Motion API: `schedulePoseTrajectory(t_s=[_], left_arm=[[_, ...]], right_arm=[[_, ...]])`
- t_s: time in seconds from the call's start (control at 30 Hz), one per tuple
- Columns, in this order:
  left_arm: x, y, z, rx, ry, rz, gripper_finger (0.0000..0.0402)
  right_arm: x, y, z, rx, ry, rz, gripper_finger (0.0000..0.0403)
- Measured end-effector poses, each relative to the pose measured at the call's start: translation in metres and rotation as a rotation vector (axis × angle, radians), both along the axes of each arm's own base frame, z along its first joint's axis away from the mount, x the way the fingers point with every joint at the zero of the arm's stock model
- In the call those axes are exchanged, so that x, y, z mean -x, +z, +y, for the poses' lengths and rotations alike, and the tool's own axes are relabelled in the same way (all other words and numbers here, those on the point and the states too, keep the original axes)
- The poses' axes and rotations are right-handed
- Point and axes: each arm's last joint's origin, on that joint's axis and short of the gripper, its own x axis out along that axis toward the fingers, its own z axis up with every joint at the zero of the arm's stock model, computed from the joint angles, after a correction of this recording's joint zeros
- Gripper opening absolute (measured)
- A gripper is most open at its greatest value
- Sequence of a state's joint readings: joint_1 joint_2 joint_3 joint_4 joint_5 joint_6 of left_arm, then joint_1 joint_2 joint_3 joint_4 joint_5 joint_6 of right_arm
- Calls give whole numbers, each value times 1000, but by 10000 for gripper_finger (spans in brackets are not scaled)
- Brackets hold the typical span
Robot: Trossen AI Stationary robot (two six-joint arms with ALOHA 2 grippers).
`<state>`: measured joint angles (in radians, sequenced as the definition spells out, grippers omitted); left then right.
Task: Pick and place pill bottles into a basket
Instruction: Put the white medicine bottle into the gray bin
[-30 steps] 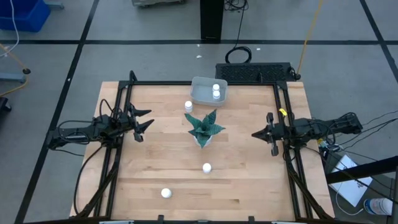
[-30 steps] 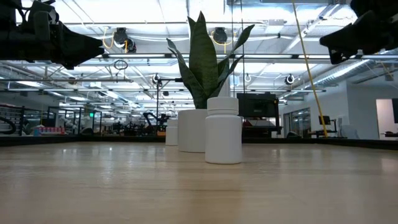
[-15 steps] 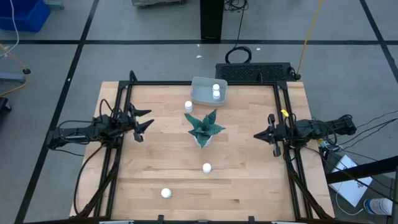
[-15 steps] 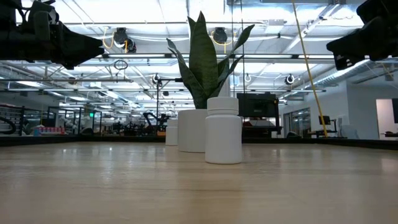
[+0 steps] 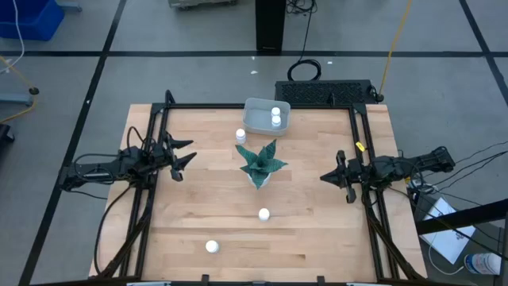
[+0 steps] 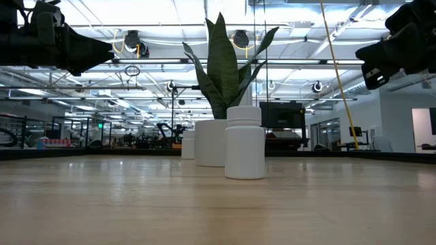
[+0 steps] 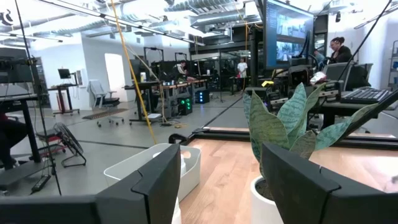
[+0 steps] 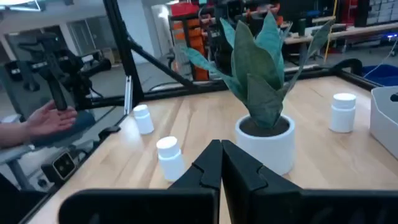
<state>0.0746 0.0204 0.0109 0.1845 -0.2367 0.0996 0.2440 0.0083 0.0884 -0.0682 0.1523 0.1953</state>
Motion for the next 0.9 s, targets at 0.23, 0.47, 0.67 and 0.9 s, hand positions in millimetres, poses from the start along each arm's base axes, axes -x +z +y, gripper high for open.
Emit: schedulePoseTrajectory(t_s=[0.23,0.47,0.67,0.9], left_arm=[[0,0,0,3,-1,-3,227],[0,2,0,152,-31,-72,227],[3,9,2,176,25,-163,227],[2,7,3,214,52,-153,227]], right_arm=[[-1,10,0,-30,-1,-113,0],[0,14,0,-42,-4,-160,0],[0,15,0,-44,-4,-167,0],[0,15,0,-44,-4,-169,0]])
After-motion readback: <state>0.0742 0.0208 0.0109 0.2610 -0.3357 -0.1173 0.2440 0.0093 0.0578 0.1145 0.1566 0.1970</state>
